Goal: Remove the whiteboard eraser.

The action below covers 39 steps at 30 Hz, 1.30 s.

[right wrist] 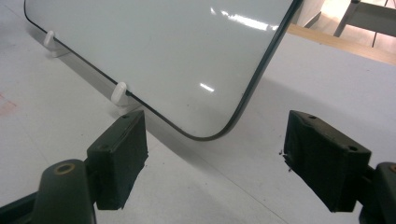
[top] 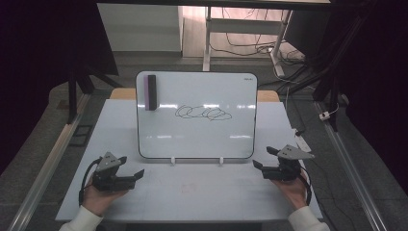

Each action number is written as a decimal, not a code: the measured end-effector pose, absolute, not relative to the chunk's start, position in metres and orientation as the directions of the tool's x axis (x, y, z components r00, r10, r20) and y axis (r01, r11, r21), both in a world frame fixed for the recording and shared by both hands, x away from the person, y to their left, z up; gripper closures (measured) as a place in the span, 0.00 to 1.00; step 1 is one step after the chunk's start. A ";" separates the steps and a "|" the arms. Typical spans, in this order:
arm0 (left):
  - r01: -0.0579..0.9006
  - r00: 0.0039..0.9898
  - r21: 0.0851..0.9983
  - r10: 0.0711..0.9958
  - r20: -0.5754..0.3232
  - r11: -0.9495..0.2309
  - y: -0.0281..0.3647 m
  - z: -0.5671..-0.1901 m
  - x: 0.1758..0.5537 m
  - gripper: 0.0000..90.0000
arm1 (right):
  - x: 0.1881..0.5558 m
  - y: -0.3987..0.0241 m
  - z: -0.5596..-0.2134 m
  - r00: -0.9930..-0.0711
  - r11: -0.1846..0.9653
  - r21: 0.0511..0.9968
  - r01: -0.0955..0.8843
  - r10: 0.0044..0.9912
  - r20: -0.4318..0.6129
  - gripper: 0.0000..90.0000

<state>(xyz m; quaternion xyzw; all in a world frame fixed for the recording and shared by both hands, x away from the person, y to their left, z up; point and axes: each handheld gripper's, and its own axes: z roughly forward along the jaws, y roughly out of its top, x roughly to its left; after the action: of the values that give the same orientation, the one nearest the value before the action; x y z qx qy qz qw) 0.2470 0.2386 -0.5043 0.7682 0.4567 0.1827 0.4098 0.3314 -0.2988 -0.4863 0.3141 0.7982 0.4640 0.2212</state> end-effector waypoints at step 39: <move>0.587 0.448 0.798 0.875 -0.182 -0.134 0.241 -0.473 0.250 0.22 | 0.338 -0.303 -0.486 -0.680 0.326 0.892 0.313 0.733 -0.030 0.27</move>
<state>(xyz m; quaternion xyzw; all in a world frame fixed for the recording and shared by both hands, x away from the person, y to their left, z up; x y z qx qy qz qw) 0.2502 0.2406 -0.4734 0.7342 0.4980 0.1678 0.4299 0.3382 -0.3035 -0.4858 0.3336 0.7838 0.4748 0.2209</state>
